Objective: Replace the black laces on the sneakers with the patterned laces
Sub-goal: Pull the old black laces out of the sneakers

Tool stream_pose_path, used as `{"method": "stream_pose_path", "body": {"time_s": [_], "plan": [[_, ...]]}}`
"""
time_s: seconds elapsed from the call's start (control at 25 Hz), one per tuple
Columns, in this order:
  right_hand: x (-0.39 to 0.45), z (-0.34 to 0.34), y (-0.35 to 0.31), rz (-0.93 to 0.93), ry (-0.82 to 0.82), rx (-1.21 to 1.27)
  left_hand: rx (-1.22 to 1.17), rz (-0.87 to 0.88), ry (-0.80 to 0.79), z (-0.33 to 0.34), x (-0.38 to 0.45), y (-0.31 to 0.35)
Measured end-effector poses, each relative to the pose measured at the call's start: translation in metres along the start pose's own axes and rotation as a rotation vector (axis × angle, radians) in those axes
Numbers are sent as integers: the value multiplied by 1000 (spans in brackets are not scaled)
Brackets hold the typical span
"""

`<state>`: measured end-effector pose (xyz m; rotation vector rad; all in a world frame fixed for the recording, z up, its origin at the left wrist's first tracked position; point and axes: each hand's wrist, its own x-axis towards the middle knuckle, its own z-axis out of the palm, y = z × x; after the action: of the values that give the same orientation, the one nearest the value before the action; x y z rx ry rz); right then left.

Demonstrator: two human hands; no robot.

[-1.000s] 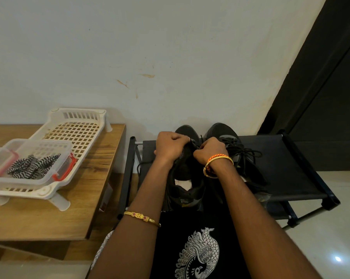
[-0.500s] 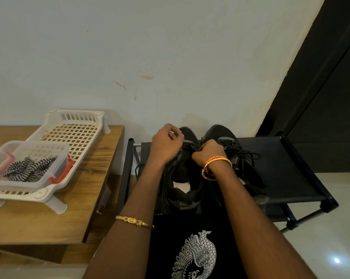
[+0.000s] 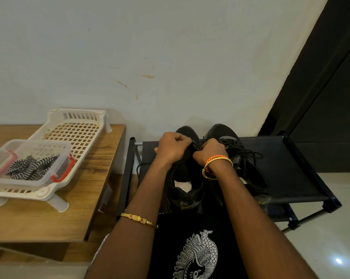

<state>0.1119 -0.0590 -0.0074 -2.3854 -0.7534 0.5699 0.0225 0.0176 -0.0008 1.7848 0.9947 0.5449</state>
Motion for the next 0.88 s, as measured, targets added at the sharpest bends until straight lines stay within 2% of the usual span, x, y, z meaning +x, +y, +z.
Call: {"method": "stream_pose_path", "body": {"time_s": [0.16, 0.28, 0.32, 0.36, 0.4, 0.52, 0.56, 0.64, 0.76, 0.88], "plan": [[-1, 0, 0, -2, 2, 6, -591, 31, 119, -19, -6, 20], [-1, -1, 1, -11, 7, 1, -863, 6, 124, -30, -2, 22], [-1, 0, 1, -8, 8, 2, -873, -27, 104, -31, -2, 21], [-1, 0, 1, -7, 10, 3, -787, -51, 108, -30, -2, 19], [-1, 0, 1, -6, 10, 1, -599, -49, 116, -27, -3, 17], [-1, 0, 0, -5, 11, -11, 195, 74, 56, -12, -3, 6], [-1, 0, -1, -5, 12, -19, 376, 89, 17, -5, -4, 3], [-2, 1, -2, -5, 21, -38, 487, 77, 4, 4, -5, 1], [-4, 2, -3, -18, 47, -53, 451, 84, 69, 9, -1, -1], [-6, 2, -5, -29, 72, -54, 512, 100, 64, 8, -1, 0]]}}
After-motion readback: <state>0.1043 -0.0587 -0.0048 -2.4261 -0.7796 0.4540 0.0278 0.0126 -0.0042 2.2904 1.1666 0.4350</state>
